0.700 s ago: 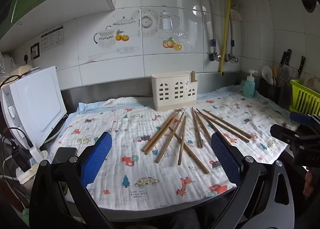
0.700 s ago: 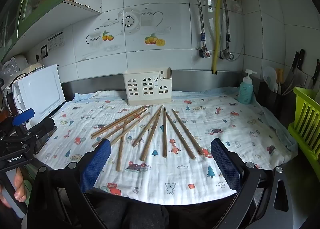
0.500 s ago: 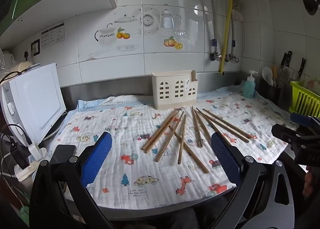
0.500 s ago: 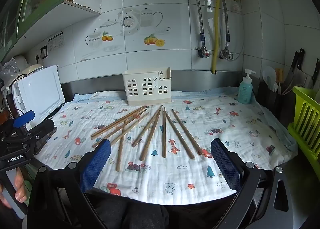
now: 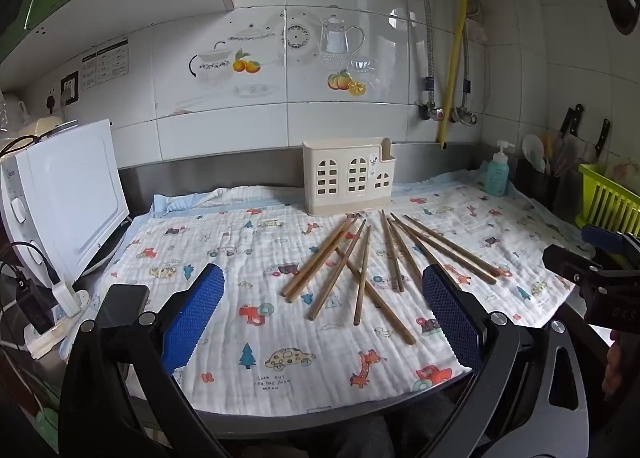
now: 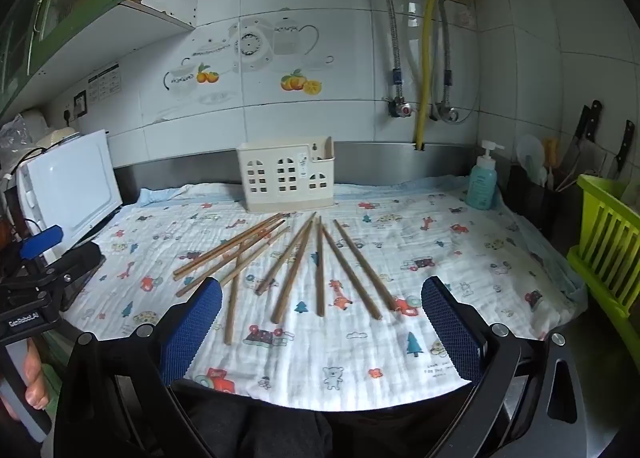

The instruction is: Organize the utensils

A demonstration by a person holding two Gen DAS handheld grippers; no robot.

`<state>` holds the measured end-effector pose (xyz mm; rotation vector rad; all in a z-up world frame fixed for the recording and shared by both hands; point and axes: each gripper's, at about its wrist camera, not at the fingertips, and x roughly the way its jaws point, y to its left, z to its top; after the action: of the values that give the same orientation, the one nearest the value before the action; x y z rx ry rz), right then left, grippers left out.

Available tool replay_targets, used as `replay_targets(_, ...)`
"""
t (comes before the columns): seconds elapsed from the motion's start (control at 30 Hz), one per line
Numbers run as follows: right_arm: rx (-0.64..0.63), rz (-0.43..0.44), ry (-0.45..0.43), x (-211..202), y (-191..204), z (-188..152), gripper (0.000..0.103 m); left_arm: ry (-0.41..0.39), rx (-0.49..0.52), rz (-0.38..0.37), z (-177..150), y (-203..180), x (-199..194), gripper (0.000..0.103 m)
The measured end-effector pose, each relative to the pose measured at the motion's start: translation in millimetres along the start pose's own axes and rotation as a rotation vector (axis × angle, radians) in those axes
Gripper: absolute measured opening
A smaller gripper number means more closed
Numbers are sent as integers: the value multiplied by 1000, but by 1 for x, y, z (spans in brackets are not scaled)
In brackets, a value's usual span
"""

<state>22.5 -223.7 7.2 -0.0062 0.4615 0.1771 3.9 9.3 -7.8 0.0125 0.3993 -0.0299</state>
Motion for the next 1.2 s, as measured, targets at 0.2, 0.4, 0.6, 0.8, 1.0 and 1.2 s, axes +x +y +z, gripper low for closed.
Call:
replay_targets(0.2,-13,-30,0,1,1,-1,97,-3,8,7,1,-2,-2,98)
replay_targets(0.4,-18,-52,-6,0,-1,-1,97,1,-5,11,2,-1,-2,98)
replay_targets(0.6,-21,-58,-2,0,0,-1,97,2,-6,18,1,1,-1,98)
replay_targets(0.8,-19,-57,-2,1,0,-1,97,8,-15,20,0,3,0,98)
replay_targets(1.0,-17,-57,-2,1,0,-2,97,11,-17,20,0,3,0,98)
replay_targets(1.2,-18,-56,0,2,-1,-2,97,10,-17,16,0,3,1,98)
